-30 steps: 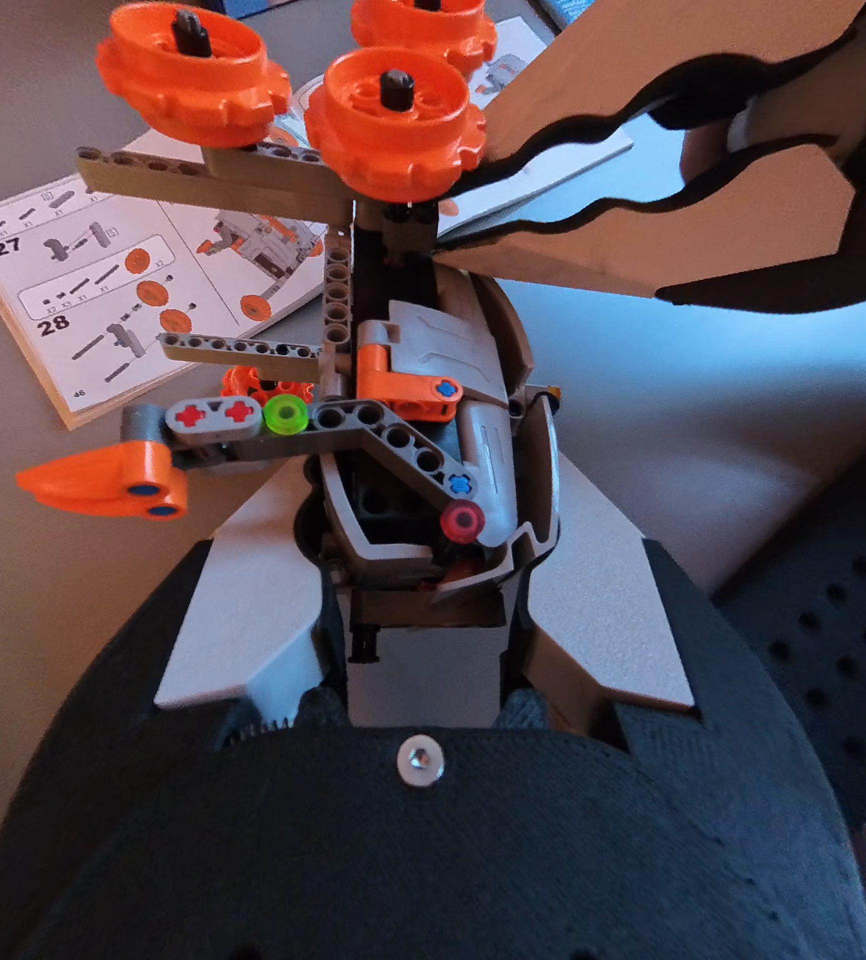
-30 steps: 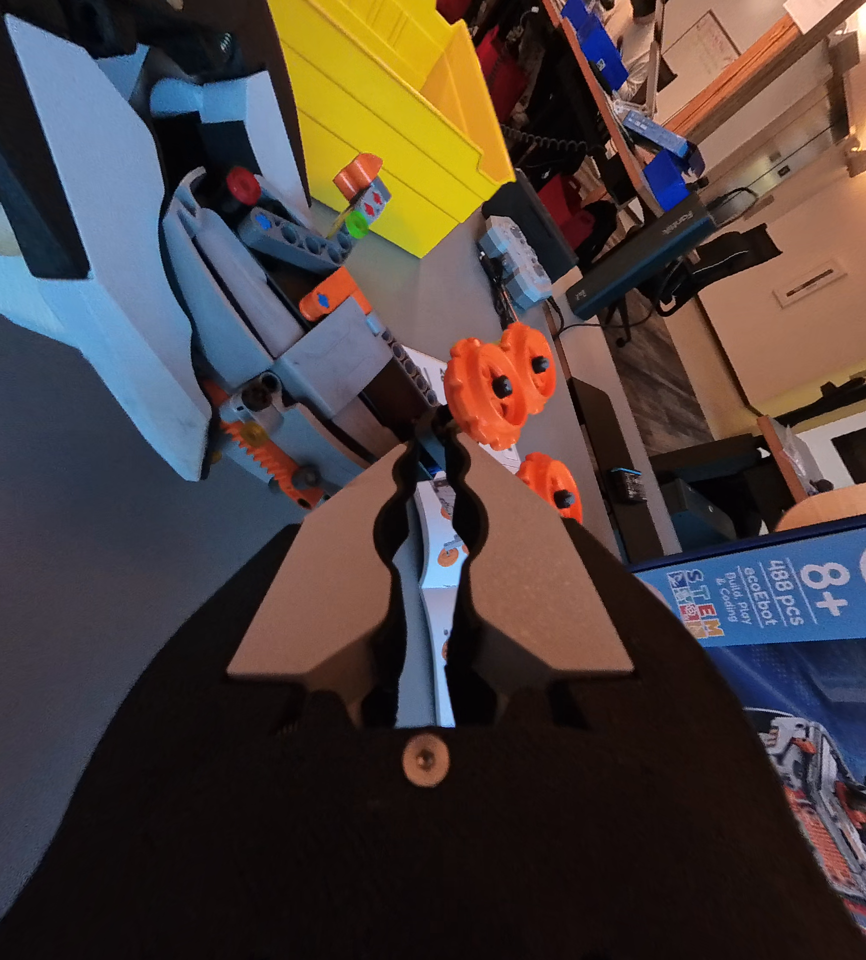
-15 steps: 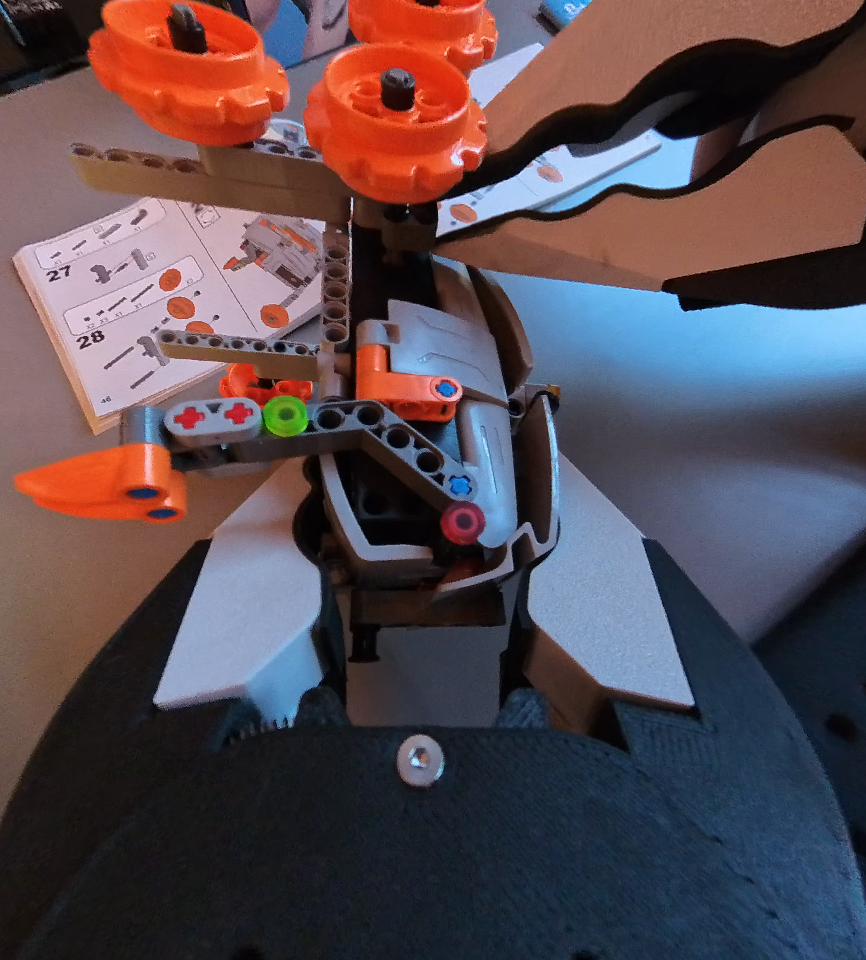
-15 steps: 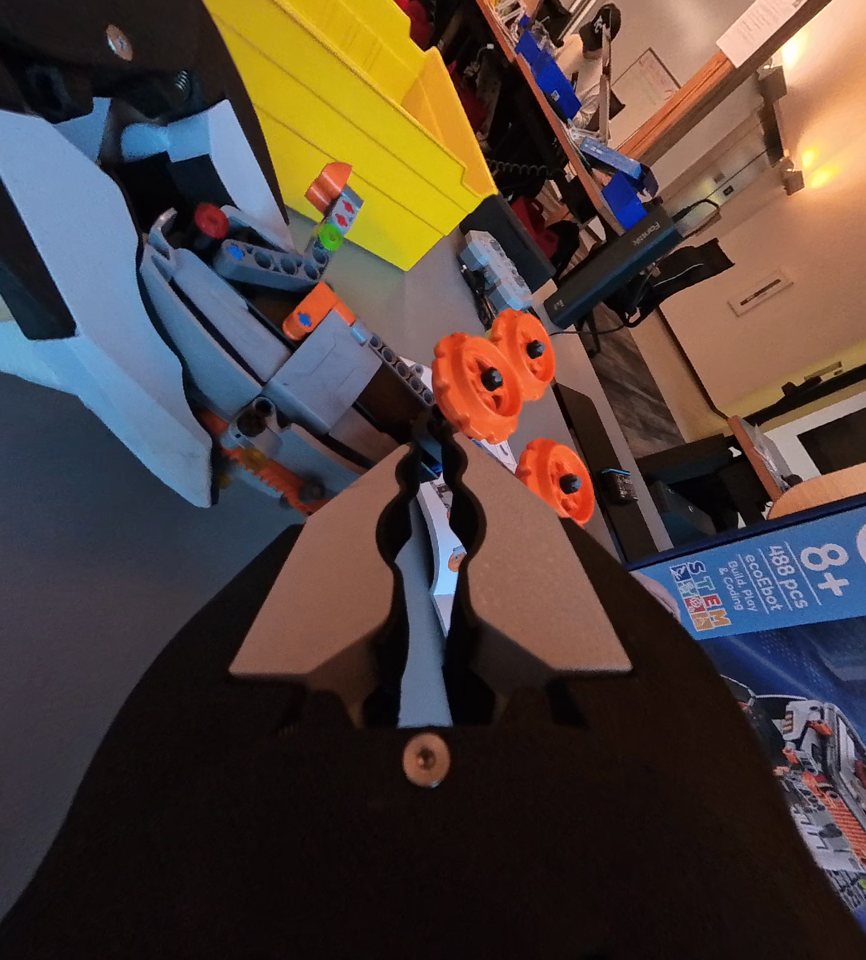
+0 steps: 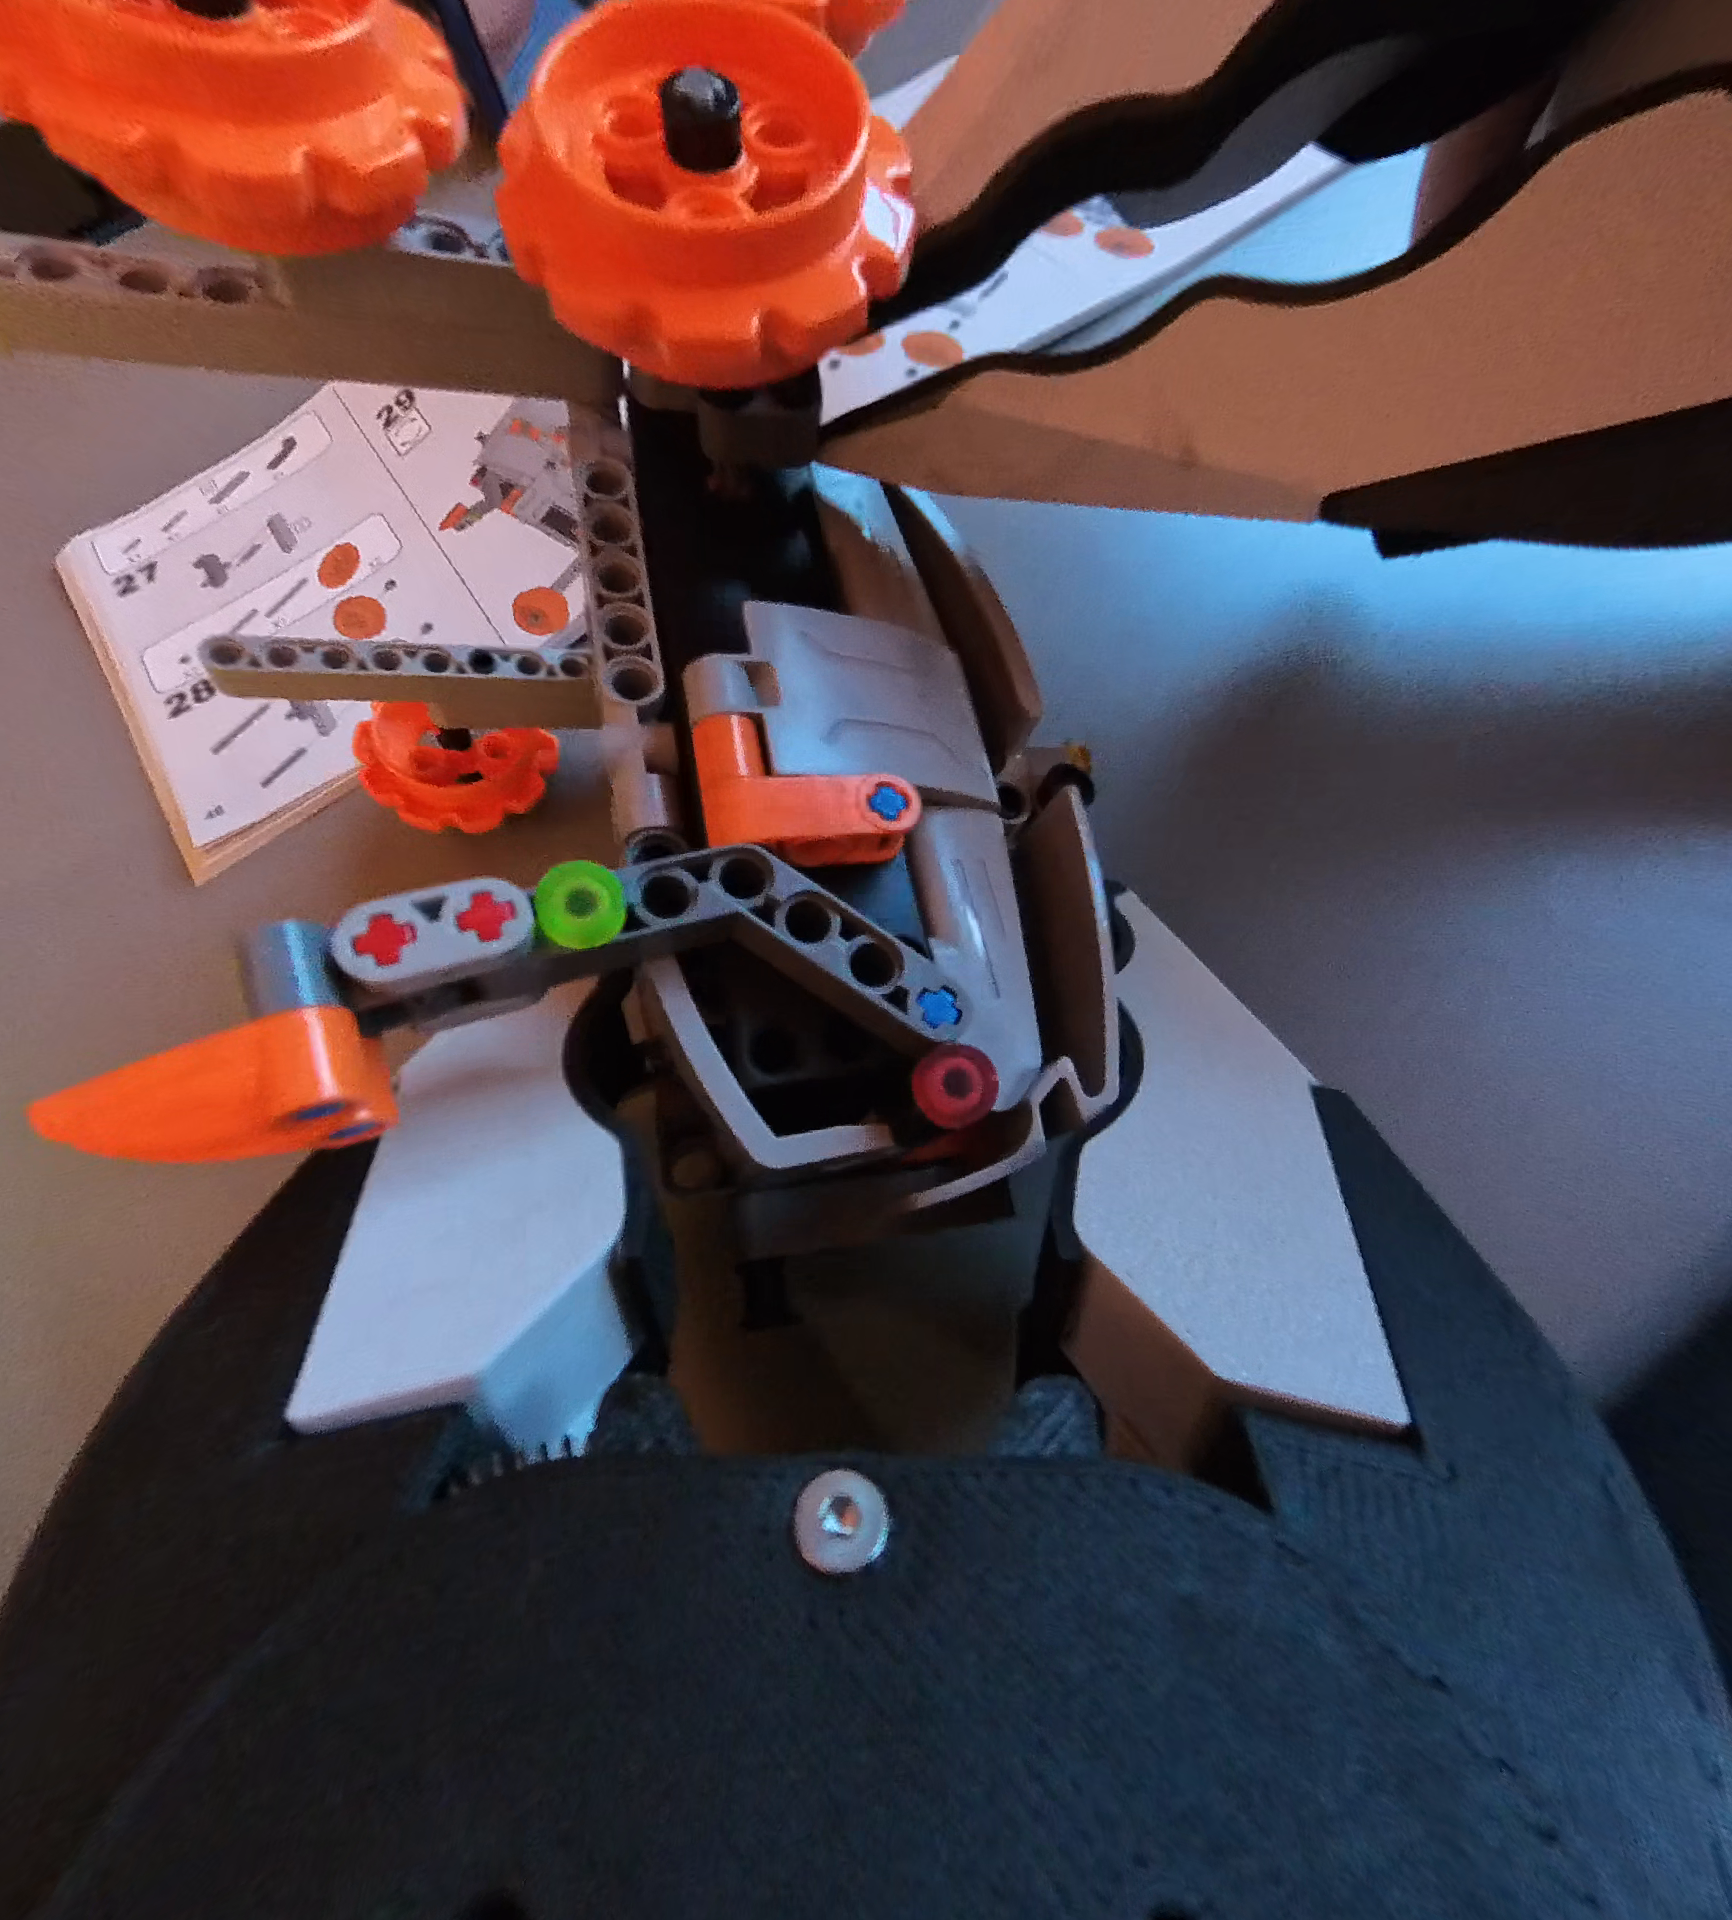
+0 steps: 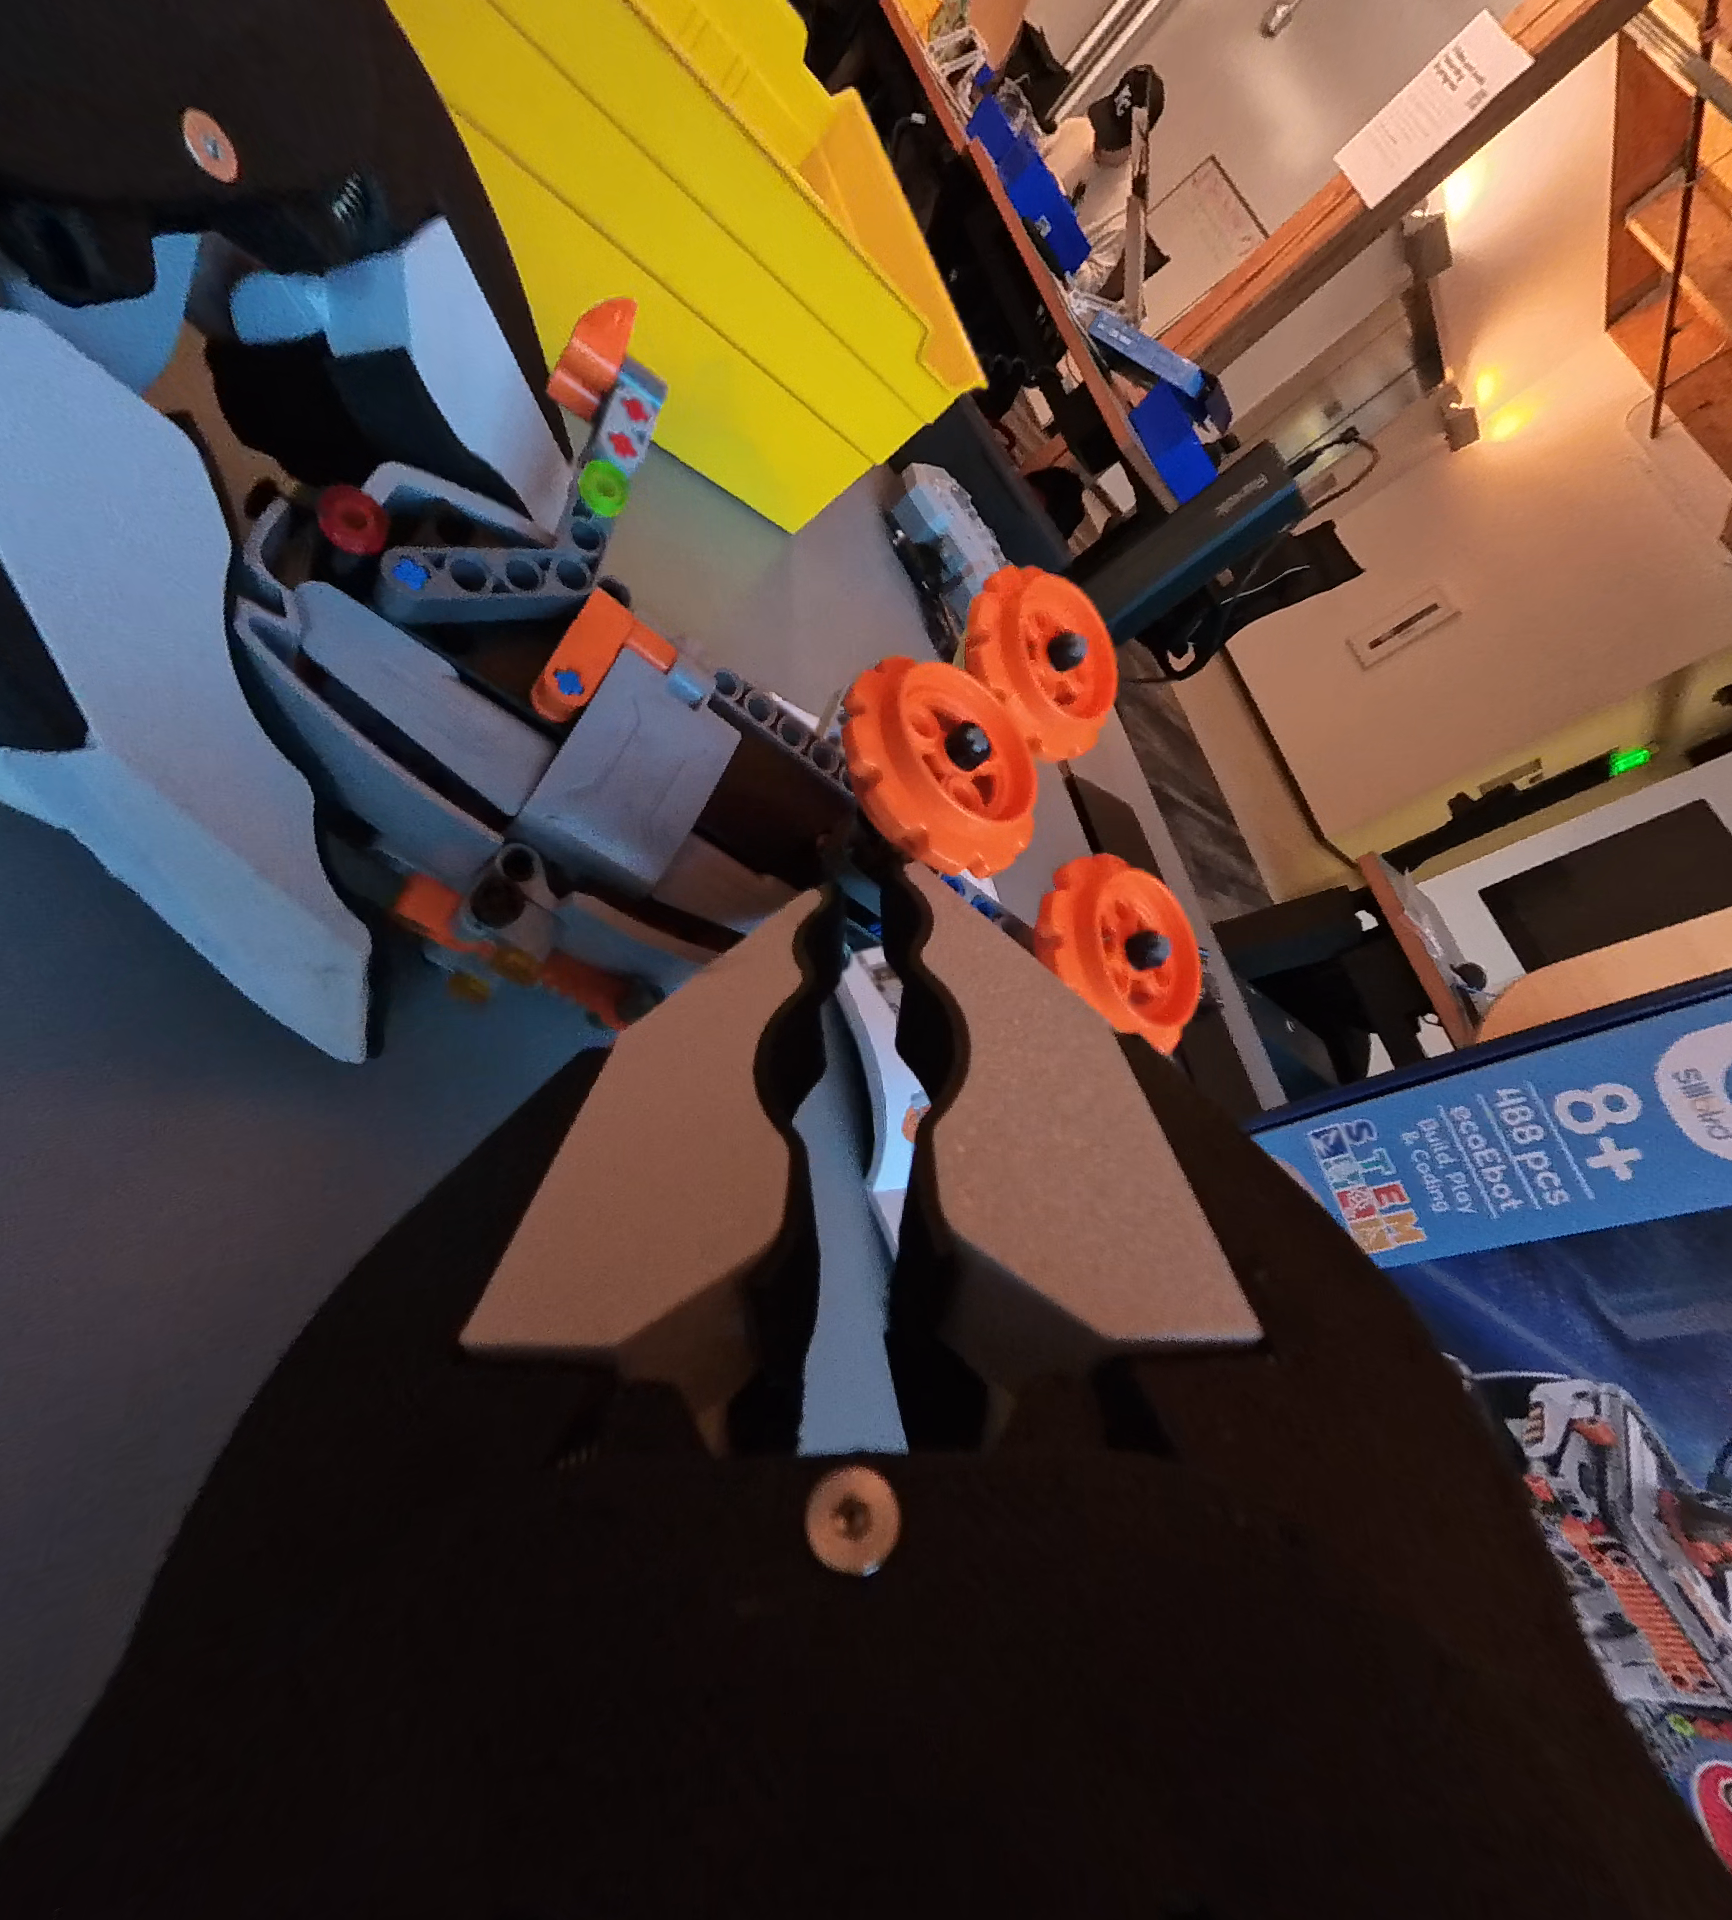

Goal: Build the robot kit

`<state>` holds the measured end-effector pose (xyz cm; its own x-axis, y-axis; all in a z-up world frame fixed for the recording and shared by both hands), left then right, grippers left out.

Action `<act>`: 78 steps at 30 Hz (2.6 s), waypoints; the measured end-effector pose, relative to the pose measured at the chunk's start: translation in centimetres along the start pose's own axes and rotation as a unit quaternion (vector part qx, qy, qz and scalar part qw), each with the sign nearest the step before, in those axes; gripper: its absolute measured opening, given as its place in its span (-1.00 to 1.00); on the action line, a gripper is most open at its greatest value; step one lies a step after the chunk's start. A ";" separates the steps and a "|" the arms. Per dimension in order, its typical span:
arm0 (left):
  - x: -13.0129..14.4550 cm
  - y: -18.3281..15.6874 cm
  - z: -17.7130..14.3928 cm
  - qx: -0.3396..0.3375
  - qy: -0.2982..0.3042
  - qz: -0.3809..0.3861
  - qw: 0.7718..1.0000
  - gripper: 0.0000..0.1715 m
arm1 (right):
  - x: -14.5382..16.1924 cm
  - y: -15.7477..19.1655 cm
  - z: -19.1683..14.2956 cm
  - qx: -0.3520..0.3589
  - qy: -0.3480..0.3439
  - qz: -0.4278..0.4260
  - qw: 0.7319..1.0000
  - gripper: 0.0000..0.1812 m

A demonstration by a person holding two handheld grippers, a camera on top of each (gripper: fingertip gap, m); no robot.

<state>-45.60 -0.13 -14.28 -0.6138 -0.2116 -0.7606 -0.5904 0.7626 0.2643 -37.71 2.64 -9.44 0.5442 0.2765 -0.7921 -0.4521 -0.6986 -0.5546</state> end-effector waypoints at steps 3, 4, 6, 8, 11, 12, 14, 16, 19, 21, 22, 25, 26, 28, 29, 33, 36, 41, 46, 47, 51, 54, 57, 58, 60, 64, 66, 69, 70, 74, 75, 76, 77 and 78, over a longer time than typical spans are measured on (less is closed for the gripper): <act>-0.1 0.1 0.0 0.009 -0.008 -0.018 1.000 0.03 | 0.1 0.0 0.0 0.010 -0.010 -0.009 1.000 -0.91; -0.1 0.1 0.0 0.009 -0.007 -0.019 1.000 0.03 | 0.0 0.0 0.1 0.011 -0.014 -0.012 1.000 -0.91; -0.1 0.2 0.0 0.007 -0.007 -0.019 1.000 0.03 | 0.1 0.0 0.1 0.011 -0.018 -0.009 1.000 -0.91; -0.2 0.2 0.1 0.006 -0.006 -0.017 1.000 0.04 | 0.1 -0.1 0.1 0.009 -0.022 0.002 1.000 -0.89; -0.2 0.1 0.2 0.002 -0.005 -0.017 1.000 0.03 | 0.1 0.0 0.2 0.002 -0.020 0.026 0.999 -0.83; -0.2 0.2 0.2 0.002 -0.006 -0.018 1.000 0.03 | 0.0 0.0 0.2 0.000 -0.021 0.040 0.999 -0.83; -0.2 0.2 0.1 0.003 -0.007 -0.020 1.000 0.03 | -0.1 -0.1 0.2 -0.010 -0.023 0.089 0.996 -0.83; -0.2 0.2 0.1 0.004 -0.007 -0.021 1.000 0.03 | -0.2 -0.2 0.2 -0.013 -0.027 0.119 0.992 -0.85; -0.2 0.2 0.1 0.005 -0.008 -0.023 1.000 0.03 | -0.3 -0.2 0.3 0.004 -0.023 0.096 0.995 -0.86; -0.2 0.2 0.1 0.004 -0.007 -0.022 1.000 0.03 | -0.3 0.0 0.3 0.016 -0.014 0.048 0.999 -0.86; -0.2 0.3 0.2 0.000 -0.004 -0.020 1.000 0.03 | -0.3 0.1 0.3 0.022 -0.009 0.044 0.999 -0.86; -0.2 0.3 0.2 0.001 -0.005 -0.022 1.000 0.04 | -0.2 0.1 0.3 0.023 -0.008 0.034 0.999 -0.87; -0.2 0.3 0.2 0.001 -0.005 -0.022 1.000 0.04 | -0.2 0.1 0.3 0.024 -0.010 0.035 0.999 -0.87; -0.2 0.3 0.2 0.001 -0.006 -0.022 1.000 0.04 | 0.0 0.0 0.3 0.025 -0.013 0.023 0.999 -0.86; -0.2 0.3 0.2 0.002 -0.007 -0.022 1.000 0.04 | 0.1 -0.1 0.4 0.027 -0.013 0.013 0.999 -0.87; -0.2 0.3 0.1 0.003 -0.008 -0.022 1.000 0.04 | 0.3 -0.4 0.2 -0.002 -0.020 -0.003 1.000 -0.88; -0.2 0.3 0.1 0.003 -0.009 -0.021 1.000 0.04 | 0.4 -0.3 0.1 -0.015 -0.026 -0.003 1.000 -0.90; -0.2 0.4 0.1 0.008 -0.009 -0.022 1.000 0.04 | 0.4 -0.5 0.2 -0.021 -0.042 -0.044 0.998 -0.91; -0.4 0.5 -0.2 0.016 -0.028 -0.033 0.999 0.09 | 0.8 -0.6 0.2 -0.019 -0.025 -0.039 0.999 -0.90; -0.4 0.6 -0.3 0.019 -0.030 -0.035 0.999 0.10 | 0.8 -0.6 0.2 -0.022 -0.025 -0.035 0.999 -0.90; -0.4 0.6 -0.3 0.018 -0.029 -0.036 0.999 0.11 | 0.6 -0.4 0.2 -0.014 -0.023 -0.051 0.998 -0.90; -0.4 0.6 -0.2 0.015 -0.028 -0.033 0.999 0.11 | 0.7 -0.4 0.2 -0.019 -0.025 -0.030 0.999 -0.90; -0.4 0.6 -0.2 0.012 -0.026 -0.035 0.999 0.10 | 0.7 -0.3 0.4 -0.002 -0.024 -0.017 1.000 -0.89; -0.4 0.7 -0.2 0.011 -0.025 -0.037 0.999 0.10 | 0.6 -0.3 0.5 0.005 -0.022 0.004 1.000 -0.90; -0.3 0.7 -0.1 0.008 -0.023 -0.038 0.999 0.09 | 0.5 -0.2 0.6 0.014 -0.018 0.020 1.000 -0.90; -0.3 0.8 -0.1 0.006 -0.023 -0.035 0.999 0.09 | 0.4 -0.1 0.6 0.023 -0.010 0.024 0.999 -0.90; -0.3 0.8 -0.1 0.006 -0.023 -0.036 0.999 0.09 | 0.4 -0.1 0.7 0.024 -0.009 0.030 0.999 -0.90; -0.2 1.1 -0.3 0.000 -0.024 -0.037 0.999 0.09 | 0.4 -0.2 0.9 0.021 0.004 0.037 0.999 -0.89; -0.1 1.1 -0.3 0.000 -0.024 -0.037 0.999 0.09 | 0.3 -0.1 0.9 0.021 0.004 0.039 0.999 -0.89; -0.1 1.2 -0.4 0.001 -0.022 -0.037 0.999 0.10 | 0.0 0.1 1.0 0.029 0.015 0.028 0.999 -0.89; -0.1 1.2 -0.4 -0.001 -0.020 -0.035 0.999 0.09 | 0.0 0.1 1.0 0.033 0.019 0.034 0.999 -0.89; -0.1 1.2 -0.3 -0.003 -0.018 -0.034 0.999 0.09 | 0.0 0.1 1.1 0.036 0.022 0.037 0.998 -0.89; -0.1 1.2 -0.3 -0.005 -0.017 -0.034 0.999 0.09 | 0.0 0.1 1.1 0.039 0.026 0.040 0.998 -0.89; -0.1 1.2 -0.3 -0.007 -0.015 -0.034 0.999 0.08 | -0.1 0.1 1.1 0.042 0.028 0.043 0.998 -0.90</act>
<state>-46.36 0.61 -13.73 -0.5564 -0.2430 -0.7946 -0.6375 0.7382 0.2206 -38.60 3.24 -9.74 0.5393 0.1790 -0.8229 -0.5547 -0.6597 -0.5070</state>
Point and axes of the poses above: each gripper's, where its closed fingertips meet, z out along the fingers, x out of its underside, y = z × x across the jaws, the point moved 5 cm from there along -z, back along the fingers, and after that the axes turned 12 degrees about z, right-handed, at the moved point
